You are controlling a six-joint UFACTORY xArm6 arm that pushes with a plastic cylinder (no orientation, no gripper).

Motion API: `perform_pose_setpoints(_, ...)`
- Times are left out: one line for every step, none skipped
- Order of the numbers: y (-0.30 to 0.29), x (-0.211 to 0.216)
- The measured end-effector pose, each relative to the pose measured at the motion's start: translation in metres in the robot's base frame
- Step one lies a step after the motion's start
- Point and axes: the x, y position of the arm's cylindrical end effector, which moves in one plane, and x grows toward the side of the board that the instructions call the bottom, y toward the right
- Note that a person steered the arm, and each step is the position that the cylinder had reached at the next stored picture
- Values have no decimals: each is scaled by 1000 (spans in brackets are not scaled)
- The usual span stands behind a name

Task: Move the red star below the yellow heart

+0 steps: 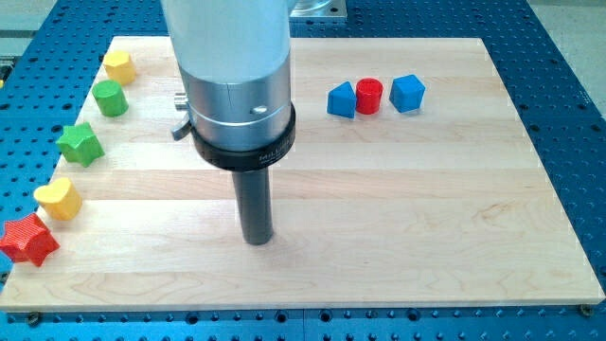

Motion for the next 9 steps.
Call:
perform_pose_setpoints(-100, 58)
perform_pose_setpoints(-155, 57)
perform_pose_setpoints(-240, 54)
perform_pose_setpoints(-248, 33)
perform_pose_setpoints(-248, 32)
perform_pose_setpoints(-224, 32)
perform_pose_setpoints(-204, 34)
perform_pose_setpoints(-186, 48)
perform_pose_setpoints(-131, 4)
